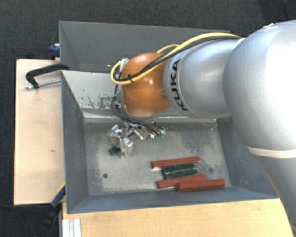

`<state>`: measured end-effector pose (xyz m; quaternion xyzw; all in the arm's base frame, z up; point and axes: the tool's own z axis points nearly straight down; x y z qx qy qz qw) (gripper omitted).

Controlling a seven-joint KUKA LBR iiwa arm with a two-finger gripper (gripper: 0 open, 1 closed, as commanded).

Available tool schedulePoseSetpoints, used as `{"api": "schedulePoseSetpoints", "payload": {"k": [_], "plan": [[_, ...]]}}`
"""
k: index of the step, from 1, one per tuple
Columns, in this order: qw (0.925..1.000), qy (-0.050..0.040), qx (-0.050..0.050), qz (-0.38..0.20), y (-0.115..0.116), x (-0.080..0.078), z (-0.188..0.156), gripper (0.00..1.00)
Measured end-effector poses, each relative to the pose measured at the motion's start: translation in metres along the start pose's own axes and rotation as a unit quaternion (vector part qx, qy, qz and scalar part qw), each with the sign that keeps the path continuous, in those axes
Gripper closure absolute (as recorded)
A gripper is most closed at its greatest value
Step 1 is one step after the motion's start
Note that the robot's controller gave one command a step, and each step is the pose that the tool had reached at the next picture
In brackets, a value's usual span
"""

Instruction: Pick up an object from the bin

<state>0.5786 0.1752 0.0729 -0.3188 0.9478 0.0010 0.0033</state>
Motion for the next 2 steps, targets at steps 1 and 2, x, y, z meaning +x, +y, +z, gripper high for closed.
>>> {"api": "schedulePoseSetpoints", "payload": {"k": [1, 2], "plan": [[0.9991, 0.0, 0.0, 0.042, 0.0165, -0.0138, -0.1202, 1.0], [0.9991, 0.0001, 0.0, 0.043, 0.0163, -0.0137, -0.1201, 1.0]]}}
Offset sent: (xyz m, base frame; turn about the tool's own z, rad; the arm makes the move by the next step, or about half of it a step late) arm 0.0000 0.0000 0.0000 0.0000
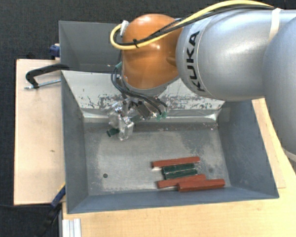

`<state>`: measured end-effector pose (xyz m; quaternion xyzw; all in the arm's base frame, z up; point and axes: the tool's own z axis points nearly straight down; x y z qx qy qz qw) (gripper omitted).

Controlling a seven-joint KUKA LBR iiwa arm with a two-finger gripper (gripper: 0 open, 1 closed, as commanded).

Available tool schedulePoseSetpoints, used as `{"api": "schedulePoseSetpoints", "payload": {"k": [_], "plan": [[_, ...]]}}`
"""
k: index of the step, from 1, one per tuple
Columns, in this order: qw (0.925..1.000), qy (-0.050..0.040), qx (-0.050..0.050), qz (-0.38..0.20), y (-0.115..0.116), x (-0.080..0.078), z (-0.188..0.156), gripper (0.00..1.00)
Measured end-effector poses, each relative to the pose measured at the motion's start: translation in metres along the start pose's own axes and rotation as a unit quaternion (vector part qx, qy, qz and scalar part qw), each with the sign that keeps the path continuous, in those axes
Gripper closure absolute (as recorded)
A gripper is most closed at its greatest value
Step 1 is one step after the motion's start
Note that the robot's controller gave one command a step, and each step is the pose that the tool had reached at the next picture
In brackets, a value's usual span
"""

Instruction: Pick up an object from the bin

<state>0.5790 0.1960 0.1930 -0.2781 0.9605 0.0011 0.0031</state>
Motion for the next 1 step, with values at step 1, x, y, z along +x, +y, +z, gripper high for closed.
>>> {"api": "schedulePoseSetpoints", "payload": {"k": [1], "plan": [[0.9986, 0.0016, -0.001, -0.052, -0.0079, 0.0127, -0.0273, 1.0]]}}
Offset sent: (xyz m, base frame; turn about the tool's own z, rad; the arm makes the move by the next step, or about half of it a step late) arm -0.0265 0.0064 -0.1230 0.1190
